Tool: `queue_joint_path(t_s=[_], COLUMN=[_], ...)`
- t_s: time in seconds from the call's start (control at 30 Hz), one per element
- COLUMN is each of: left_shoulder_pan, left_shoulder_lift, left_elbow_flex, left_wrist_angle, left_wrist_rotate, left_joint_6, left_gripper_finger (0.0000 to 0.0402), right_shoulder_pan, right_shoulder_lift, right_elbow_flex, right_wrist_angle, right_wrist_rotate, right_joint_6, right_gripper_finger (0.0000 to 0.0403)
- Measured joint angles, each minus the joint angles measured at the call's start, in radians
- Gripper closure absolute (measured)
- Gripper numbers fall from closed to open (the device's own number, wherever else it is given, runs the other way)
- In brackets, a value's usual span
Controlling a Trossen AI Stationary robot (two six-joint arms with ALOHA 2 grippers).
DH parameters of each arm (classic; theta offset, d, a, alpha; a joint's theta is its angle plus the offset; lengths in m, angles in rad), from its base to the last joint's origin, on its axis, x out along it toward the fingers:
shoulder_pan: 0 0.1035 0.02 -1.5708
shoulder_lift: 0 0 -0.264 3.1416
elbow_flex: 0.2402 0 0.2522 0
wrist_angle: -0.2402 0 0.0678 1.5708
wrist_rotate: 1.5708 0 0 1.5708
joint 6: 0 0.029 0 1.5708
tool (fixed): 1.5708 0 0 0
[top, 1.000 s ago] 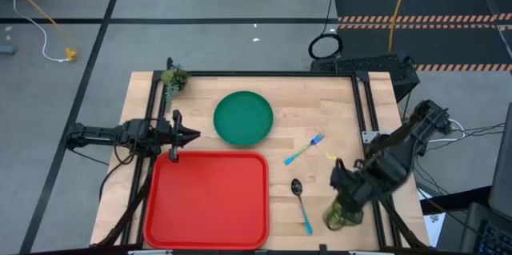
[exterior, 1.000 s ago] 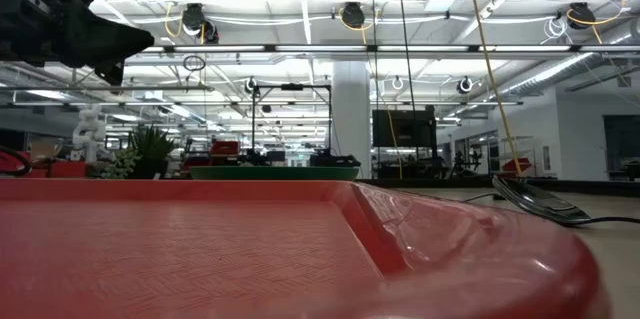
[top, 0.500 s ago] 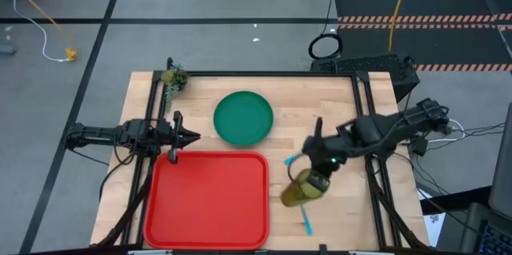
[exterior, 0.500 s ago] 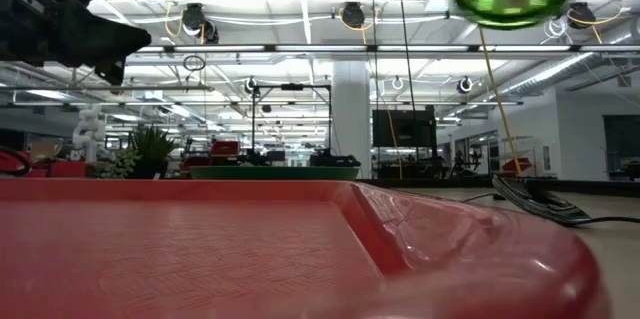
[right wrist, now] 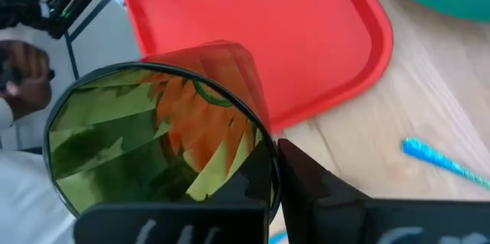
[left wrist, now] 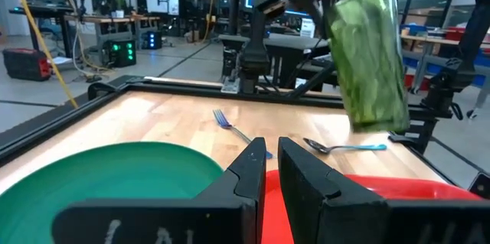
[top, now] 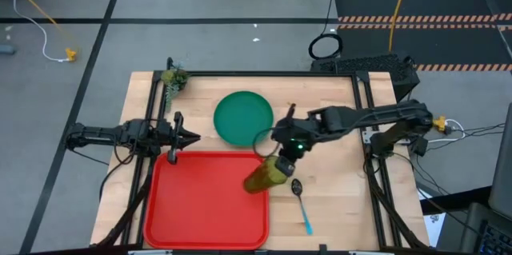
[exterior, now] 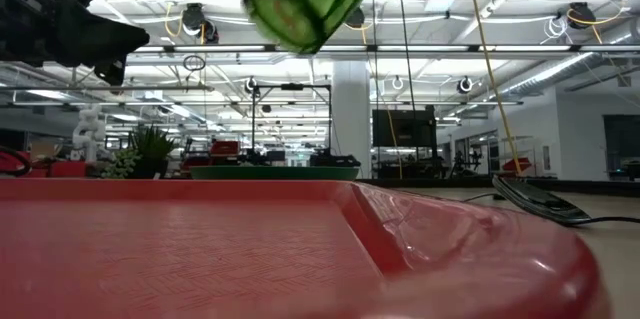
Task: Pick and place plate/cup/fork/spoon on tray
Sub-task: Put the green cup on the red tray
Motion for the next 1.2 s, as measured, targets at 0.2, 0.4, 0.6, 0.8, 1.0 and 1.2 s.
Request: queue_joint_path(t_s=[0.2, 0.4, 0.6, 0.8, 1.0, 1.2], left_shoulder_pan=[0.0, 0.0, 0.0, 0.0, 0.0, 0.0], left_shoulder_lift=[0.0, 0.0, 0.0, 0.0, 0.0, 0.0], left_elbow_flex=[0.0, -0.002, -0.002, -0.002, -0.002, -0.002], left_wrist_angle=[0.003, 0.023, 0.03, 0.03, 0.03, 0.03], left_wrist_rotate=[-0.005, -0.01, -0.011, -0.05, -0.061, -0.062], left_joint_6=[0.036, 0.06, 0.083, 0.106, 0.101, 0.106], left_gripper_finger=[0.036, 0.036, 0.036, 0.036, 0.036, 0.036], right_shoulder_pan=[-0.026, -0.033, -0.04, -0.041, -0.041, -0.047], right_shoulder_lift=[0.1, 0.237, 0.351, 0.423, 0.476, 0.486], right_elbow_flex=[0.042, 0.27, 0.49, 0.546, 0.546, 0.546], right_wrist_angle=[0.056, -0.008, -0.238, -0.359, -0.445, -0.473], right_wrist_rotate=[0.005, 0.046, 0.193, 0.244, 0.243, 0.24], right_joint_6=[-0.025, -0.105, -0.095, -0.033, 0.011, 0.055], right_gripper_finger=[0.0403, 0.0403, 0.0403, 0.0403, 0.0403, 0.0403])
